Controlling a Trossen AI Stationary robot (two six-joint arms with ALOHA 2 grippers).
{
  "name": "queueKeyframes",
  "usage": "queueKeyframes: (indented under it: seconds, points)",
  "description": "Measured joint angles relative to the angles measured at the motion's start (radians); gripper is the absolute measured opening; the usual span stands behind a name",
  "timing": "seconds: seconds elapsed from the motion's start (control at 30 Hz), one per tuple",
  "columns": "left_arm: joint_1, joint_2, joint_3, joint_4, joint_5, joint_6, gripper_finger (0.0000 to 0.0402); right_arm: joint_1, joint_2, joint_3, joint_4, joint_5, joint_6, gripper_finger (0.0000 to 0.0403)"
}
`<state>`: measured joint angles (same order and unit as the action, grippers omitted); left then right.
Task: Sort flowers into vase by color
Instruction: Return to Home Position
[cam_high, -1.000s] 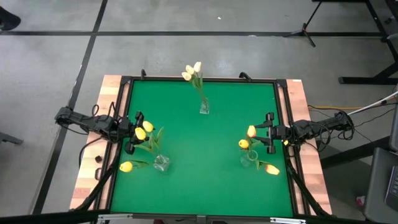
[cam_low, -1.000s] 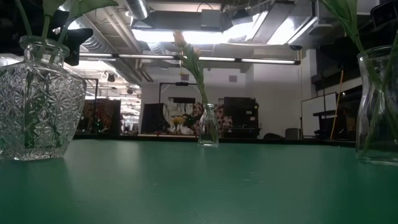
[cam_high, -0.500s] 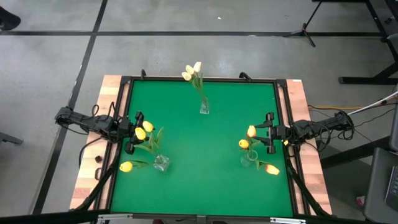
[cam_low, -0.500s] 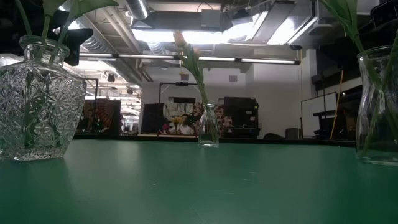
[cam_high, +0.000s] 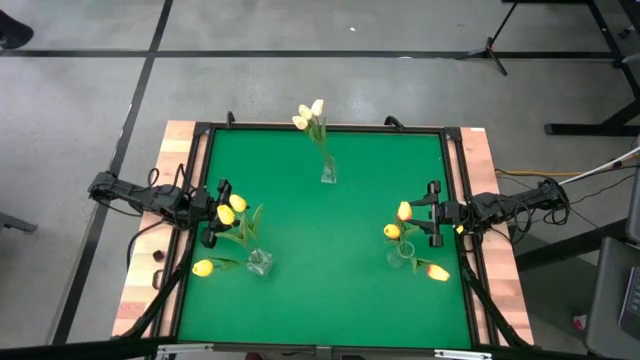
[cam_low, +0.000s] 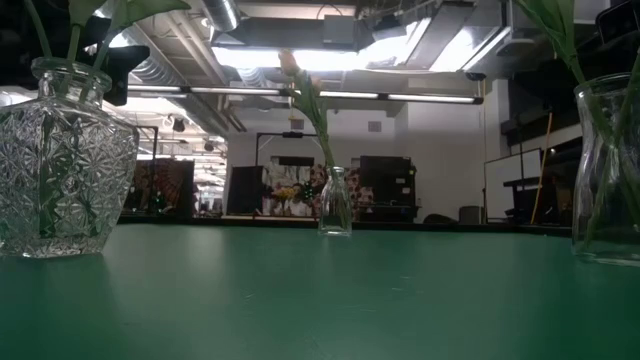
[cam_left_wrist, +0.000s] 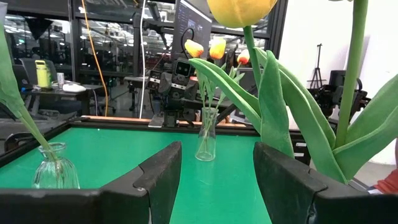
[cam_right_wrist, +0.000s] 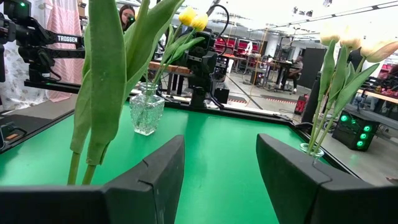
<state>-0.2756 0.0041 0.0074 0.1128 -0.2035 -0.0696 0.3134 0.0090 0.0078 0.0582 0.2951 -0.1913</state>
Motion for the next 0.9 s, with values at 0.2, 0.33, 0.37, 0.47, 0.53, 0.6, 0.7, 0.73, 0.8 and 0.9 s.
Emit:
queueKeyframes:
  seconds: [0.2,0.33,0.37,0.47,0.53,0.6,0.7,0.73,0.8,0.9]
  points:
    - [0.000,0.000,0.000,0.000,-0.008,-0.001,0.0196,0.000,0.000,0.000,0.000,0.000,0.000,0.0200]
    - [0.000,0.000,0.000,0.001,-0.050,-0.003,0.0196,0.000,0.000,0.000,0.000,0.000,0.000,0.0200]
    - [0.000,0.000,0.000,0.000,-0.050,-0.003,0.0196,0.000,0.000,0.000,0.000,0.000,0.000,0.0200]
    - [0.000,0.000,0.000,0.000,-0.051,-0.002,0.0196,0.000,0.000,0.000,0.000,0.000,0.000,0.0200]
    - [0.000,0.000,0.000,0.000,-0.057,-0.002,0.0196,0.000,0.000,0.000,0.000,0.000,0.000,0.0200]
    - [0.000,0.000,0.000,0.000,-0.068,0.001,0.0196,0.000,0.000,0.000,0.000,0.000,0.000,0.0200]
    - [0.000,0.000,0.000,0.000,-0.073,0.001,0.0196,0.000,0.000,0.000,0.000,0.000,0.000,0.0200]
    - [0.000,0.000,0.000,0.000,-0.073,0.001,0.0196,0.000,0.000,0.000,0.000,0.000,0.000,0.0200]
    - [0.000,0.000,0.000,0.000,-0.073,0.001,0.0196,0.000,0.000,0.000,0.000,0.000,0.000,0.0200]
    - [0.000,0.000,0.000,0.000,-0.073,0.001,0.0196,0.000,0.000,0.000,0.000,0.000,0.000,0.0200]
